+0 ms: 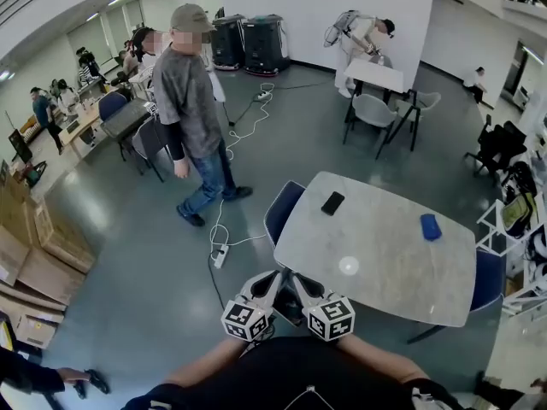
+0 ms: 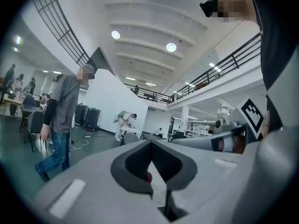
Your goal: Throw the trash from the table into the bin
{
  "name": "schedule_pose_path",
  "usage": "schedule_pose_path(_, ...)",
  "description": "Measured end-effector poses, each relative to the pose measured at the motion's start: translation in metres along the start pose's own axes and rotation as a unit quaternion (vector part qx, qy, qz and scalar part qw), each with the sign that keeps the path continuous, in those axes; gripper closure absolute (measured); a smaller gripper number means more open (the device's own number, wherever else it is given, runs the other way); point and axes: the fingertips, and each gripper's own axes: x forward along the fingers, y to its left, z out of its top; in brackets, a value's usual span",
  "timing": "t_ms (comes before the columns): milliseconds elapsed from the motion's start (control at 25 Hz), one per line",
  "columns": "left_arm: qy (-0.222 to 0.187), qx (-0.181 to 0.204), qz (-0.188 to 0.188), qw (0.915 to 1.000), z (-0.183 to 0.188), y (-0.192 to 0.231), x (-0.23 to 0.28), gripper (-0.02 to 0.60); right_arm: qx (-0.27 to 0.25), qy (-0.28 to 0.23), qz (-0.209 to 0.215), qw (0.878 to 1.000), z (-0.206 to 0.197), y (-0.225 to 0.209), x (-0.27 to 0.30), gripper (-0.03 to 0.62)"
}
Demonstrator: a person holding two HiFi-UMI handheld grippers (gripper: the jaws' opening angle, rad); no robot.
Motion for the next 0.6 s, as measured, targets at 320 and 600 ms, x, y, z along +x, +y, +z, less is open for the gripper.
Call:
schedule_pose_path(320,0.014,-0.002,-0.01,0.9999,-0.0071,-0.0032,0.0024,0.581,0.009,-0.008,-0.026,1.0,-0.0032,-0.008,-0.0101,0.566)
schedule_pose_path(600,0.016,-0.006,-0.013,0.9998,-0.0064,-0.0035,-0.0026,0.581,0.008,-0.008,-0.026,1.0,-0.0039,-0.0038,-0.0094,0.566)
